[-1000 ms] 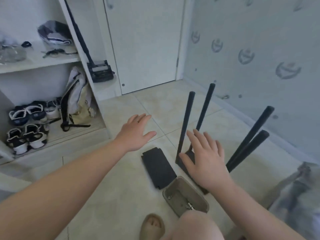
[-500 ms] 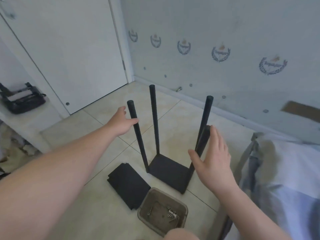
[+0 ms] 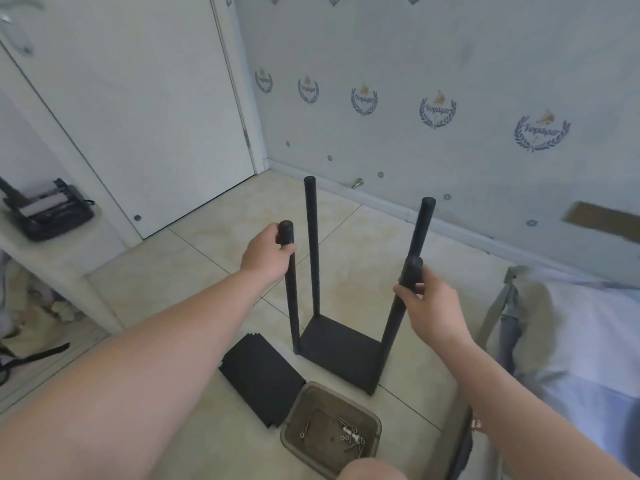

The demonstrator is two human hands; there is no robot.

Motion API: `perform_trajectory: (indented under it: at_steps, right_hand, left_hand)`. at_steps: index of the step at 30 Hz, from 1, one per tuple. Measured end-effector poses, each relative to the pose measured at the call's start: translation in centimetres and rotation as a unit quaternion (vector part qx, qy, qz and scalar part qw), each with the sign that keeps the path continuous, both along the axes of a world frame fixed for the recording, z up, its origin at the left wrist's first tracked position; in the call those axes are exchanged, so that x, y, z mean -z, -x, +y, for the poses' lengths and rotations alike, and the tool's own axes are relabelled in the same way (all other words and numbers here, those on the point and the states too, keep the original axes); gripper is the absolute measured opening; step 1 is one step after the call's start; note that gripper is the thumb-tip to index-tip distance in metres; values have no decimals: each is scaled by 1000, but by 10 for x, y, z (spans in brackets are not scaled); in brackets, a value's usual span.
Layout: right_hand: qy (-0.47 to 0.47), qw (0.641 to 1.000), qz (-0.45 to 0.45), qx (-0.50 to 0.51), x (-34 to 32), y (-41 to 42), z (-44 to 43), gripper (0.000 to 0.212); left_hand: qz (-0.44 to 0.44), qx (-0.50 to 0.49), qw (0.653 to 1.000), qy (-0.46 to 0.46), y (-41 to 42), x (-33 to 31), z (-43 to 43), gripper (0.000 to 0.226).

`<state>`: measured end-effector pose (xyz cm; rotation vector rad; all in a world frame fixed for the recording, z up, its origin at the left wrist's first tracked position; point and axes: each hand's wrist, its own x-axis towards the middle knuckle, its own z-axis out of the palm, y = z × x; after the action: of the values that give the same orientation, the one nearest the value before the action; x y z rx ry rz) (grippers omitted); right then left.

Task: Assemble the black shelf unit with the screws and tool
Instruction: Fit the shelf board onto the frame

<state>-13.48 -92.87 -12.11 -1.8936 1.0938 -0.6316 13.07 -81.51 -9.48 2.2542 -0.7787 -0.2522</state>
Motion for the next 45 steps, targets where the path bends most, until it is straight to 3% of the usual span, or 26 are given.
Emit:
perform_trajectory:
  at_steps: [11,20,33,45]
  right_hand:
    - [43,992,-102,-53,-54,-8,47,10]
    - [51,968,-169,-179,-90,-69,162,21]
    - [12,939,-104,-328,-16,-146,372,20]
    - [-7,932,-133,-336,22,-179,443,41]
  left_hand:
    - [-77,-59,991,91,11,-76,118,18]
    - [-104,-143,975,136,29,-121,291,28]
    - [-55,-345,929,123,96,-29,527,13]
    - [-76,-431,891,124,103,33,582,24]
